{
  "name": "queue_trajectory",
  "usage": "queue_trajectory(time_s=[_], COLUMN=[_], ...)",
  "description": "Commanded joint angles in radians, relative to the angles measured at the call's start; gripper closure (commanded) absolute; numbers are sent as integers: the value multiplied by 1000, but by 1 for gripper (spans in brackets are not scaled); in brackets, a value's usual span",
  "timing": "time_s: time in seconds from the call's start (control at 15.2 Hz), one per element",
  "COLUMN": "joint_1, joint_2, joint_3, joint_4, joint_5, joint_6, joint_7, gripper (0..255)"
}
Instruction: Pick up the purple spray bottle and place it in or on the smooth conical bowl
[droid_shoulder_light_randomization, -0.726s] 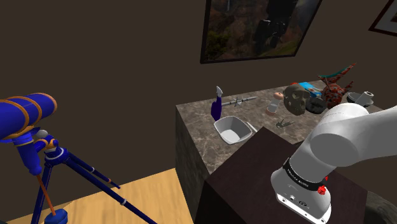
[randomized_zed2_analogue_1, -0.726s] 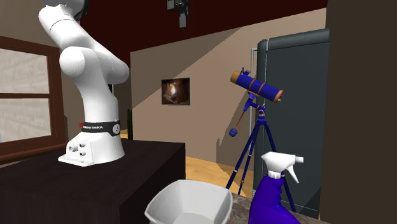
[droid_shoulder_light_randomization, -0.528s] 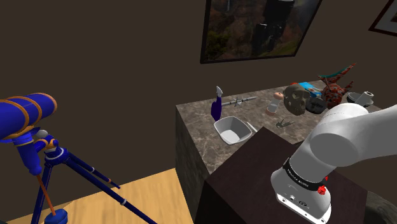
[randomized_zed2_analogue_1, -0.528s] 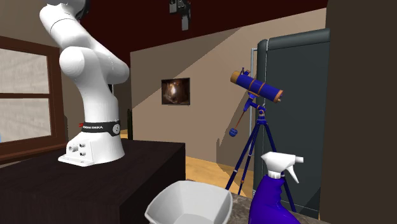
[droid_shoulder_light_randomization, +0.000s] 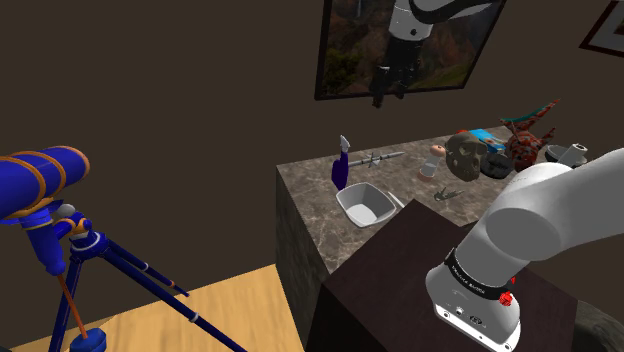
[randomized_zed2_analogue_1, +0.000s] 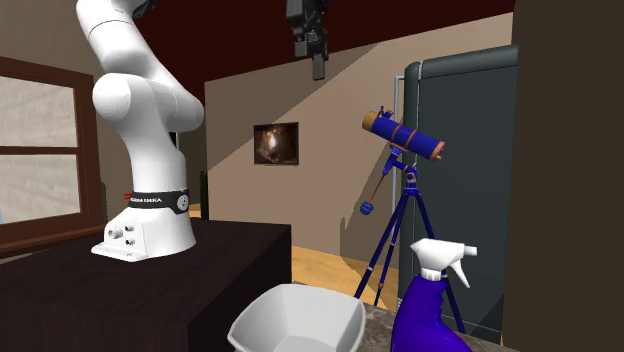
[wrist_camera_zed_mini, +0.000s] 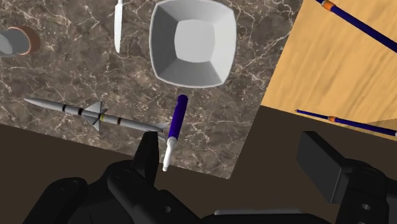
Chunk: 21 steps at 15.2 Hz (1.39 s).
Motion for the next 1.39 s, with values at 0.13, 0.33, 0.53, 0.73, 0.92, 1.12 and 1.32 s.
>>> queue_trajectory(time_s=[0.13,0.33,0.53,0.73,0.92,1.12,1.32], joint_1=[-11,-18,-24,-29,-36,-45,-61], joint_2=[115,215,322,433,548,665,783], joint_3=[-28,-51,-72,-91,-107,-117,-119], joint_4=[-11,-2,20,54,99,156,223], joint_5=[-1,3,13,32,60,96,137], joint_6=[127,217,300,376,443,499,544], joint_7=[1,-4,-11,-24,-42,-64,-88], gripper=[0,0,0,0,0,0,0])
